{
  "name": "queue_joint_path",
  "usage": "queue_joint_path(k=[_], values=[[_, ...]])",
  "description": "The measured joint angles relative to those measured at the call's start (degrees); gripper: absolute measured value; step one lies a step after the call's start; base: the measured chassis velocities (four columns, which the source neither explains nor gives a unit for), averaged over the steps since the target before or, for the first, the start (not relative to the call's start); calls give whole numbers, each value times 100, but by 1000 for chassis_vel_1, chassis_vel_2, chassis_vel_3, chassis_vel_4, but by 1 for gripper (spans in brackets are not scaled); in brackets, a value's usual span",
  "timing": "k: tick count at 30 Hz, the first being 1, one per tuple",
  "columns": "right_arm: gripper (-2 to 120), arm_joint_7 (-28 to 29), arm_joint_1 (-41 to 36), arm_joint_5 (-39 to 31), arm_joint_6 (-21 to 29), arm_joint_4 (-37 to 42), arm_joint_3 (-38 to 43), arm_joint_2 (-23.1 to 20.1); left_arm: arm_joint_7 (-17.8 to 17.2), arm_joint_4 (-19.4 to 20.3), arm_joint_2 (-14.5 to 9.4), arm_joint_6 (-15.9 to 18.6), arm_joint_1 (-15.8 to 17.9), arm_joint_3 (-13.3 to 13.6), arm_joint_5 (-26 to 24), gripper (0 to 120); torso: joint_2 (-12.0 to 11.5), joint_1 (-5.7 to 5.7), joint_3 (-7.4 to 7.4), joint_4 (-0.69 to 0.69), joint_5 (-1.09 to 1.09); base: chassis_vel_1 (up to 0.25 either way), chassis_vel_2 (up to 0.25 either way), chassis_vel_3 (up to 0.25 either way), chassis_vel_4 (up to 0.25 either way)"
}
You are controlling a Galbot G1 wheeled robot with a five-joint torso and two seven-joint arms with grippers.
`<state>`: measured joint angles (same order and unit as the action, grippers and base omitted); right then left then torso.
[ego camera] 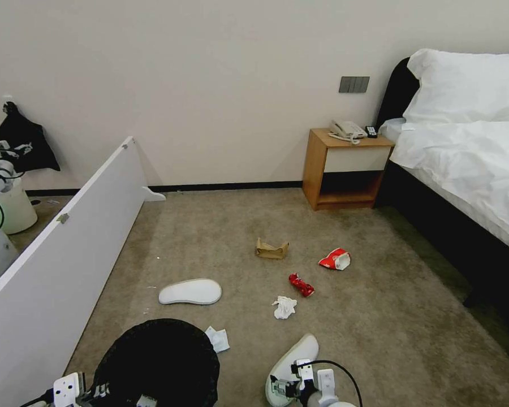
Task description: Pick up the trash bin, then pick up the garbage from the floor and place it into the trash bin.
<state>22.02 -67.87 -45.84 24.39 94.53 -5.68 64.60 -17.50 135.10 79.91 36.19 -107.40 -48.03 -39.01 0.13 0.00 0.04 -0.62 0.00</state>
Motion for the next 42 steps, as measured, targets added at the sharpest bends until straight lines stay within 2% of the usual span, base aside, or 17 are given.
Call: queue_joint_path(k=[9, 21, 42], values=[[100, 54, 177, -164, 63, -68, -77, 97, -2, 20, 13, 1, -9, -16, 5, 4, 0, 0, 0, 1, 0, 0, 0, 0, 0], [100, 626, 343, -638, 400, -208, -90, 256, 3, 40, 14, 1, -30, -62, -16, 4, 0, 0, 0, 0, 1, 0, 0, 0, 0], [100, 667, 586, -668, 432, -758, 17, 507, 12, 60, 34, -8, -53, -69, -26, 4, 0, 0, 0, 0, 1, 0, 0, 0, 0]])
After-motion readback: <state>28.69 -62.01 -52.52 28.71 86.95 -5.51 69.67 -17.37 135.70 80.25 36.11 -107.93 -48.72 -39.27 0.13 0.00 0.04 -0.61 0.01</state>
